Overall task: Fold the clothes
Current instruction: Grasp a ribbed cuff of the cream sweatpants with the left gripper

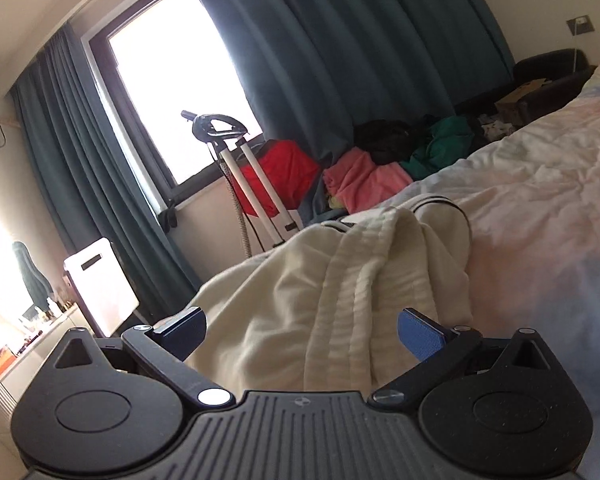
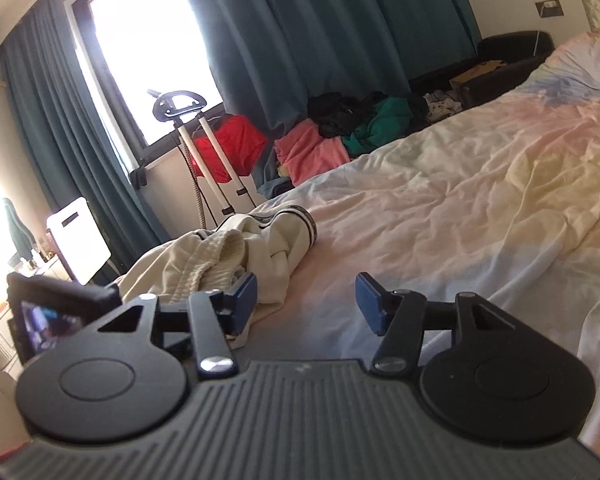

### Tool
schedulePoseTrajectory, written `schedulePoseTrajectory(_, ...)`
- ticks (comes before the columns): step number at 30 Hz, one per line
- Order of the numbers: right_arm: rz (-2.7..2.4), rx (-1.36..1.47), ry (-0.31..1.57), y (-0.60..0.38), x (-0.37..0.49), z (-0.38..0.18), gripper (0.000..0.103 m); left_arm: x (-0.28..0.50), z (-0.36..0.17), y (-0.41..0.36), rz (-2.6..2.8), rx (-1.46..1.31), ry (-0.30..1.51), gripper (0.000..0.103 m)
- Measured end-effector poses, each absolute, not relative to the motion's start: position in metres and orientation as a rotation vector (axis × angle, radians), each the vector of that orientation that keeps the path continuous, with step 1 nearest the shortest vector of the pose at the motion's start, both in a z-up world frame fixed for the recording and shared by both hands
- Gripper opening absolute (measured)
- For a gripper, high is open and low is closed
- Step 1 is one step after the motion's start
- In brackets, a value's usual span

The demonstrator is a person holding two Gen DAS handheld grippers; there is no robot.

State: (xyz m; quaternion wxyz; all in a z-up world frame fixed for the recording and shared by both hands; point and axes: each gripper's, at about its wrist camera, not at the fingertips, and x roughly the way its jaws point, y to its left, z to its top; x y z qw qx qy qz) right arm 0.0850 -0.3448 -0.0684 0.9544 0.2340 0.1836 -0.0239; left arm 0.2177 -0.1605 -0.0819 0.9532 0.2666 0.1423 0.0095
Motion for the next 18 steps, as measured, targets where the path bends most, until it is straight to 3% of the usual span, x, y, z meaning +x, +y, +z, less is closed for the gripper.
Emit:
schedulePoseTrajectory(7, -0.076, 0.531, 0.424, -0.358, 0.109, -0.091, 0.058, 0.298, -0.084, -0.194, -0.02, 0.533, 0.356, 0.1)
schedulePoseTrajectory(9, -0.08, 0.535, 0.433, -0.357, 0.116, -0.097, 0.058, 0.313, -0.086, -0.204, -0.025, 0.56, 0.371, 0.095)
schedulePoseTrajectory(14, -0.088, 0.543, 0.456, -0.357, 0.131, -0.11, 0.058, 0.335, -0.082, -0.219, -0.032, 0.547, 0.389, 0.057)
schedulePoseTrajectory(17, -0.083, 0.539, 0.46, -0.356, 0.133, -0.114, 0.058, 0.321, -0.067, -0.21, -0.016, 0.475, 0.352, 0.024)
schedulePoseTrajectory(18, -0.082, 0.537, 0.455, -0.355, 0.133, -0.114, 0.058, 0.311, -0.059, -0.205, -0.02, 0.459, 0.324, 0.008)
